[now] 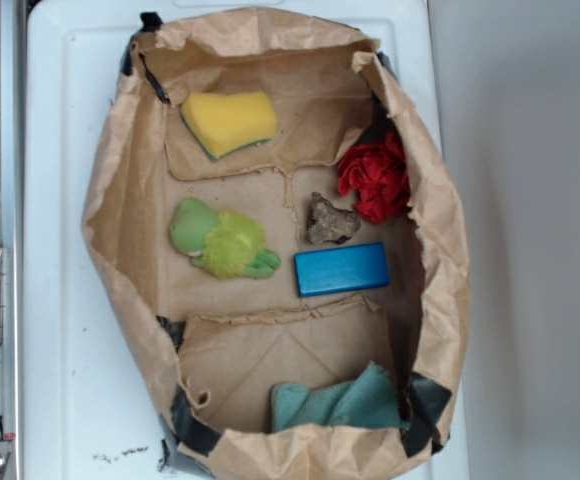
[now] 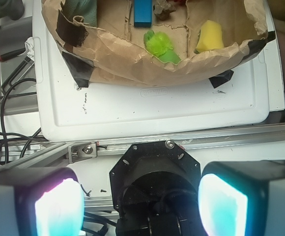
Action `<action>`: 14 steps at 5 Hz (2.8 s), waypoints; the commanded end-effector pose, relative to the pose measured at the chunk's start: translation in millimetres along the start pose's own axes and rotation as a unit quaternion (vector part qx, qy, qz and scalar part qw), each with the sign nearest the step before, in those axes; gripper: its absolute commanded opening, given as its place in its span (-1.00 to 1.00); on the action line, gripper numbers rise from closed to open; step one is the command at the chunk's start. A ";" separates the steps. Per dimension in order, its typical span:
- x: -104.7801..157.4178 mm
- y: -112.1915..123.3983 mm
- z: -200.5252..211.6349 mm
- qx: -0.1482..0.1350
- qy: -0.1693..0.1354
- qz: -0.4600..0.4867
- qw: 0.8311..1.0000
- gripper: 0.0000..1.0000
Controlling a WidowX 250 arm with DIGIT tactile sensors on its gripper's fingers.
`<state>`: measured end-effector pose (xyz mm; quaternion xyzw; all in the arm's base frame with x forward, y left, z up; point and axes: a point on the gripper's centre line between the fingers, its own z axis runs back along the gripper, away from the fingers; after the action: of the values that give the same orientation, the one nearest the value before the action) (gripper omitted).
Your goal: Grab the blue cloth.
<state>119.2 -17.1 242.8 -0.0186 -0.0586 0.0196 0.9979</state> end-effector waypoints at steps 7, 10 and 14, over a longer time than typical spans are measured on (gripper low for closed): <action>139.2 -2.8 -85.4 -0.003 -0.082 -0.209 0.974 1.00; 147.5 -2.3 -102.1 0.053 -0.058 -0.191 0.978 1.00; 182.3 18.8 -108.8 -0.037 -0.133 -0.331 0.933 1.00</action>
<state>307.8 0.3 139.4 -0.0466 -0.1714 -0.3220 0.9299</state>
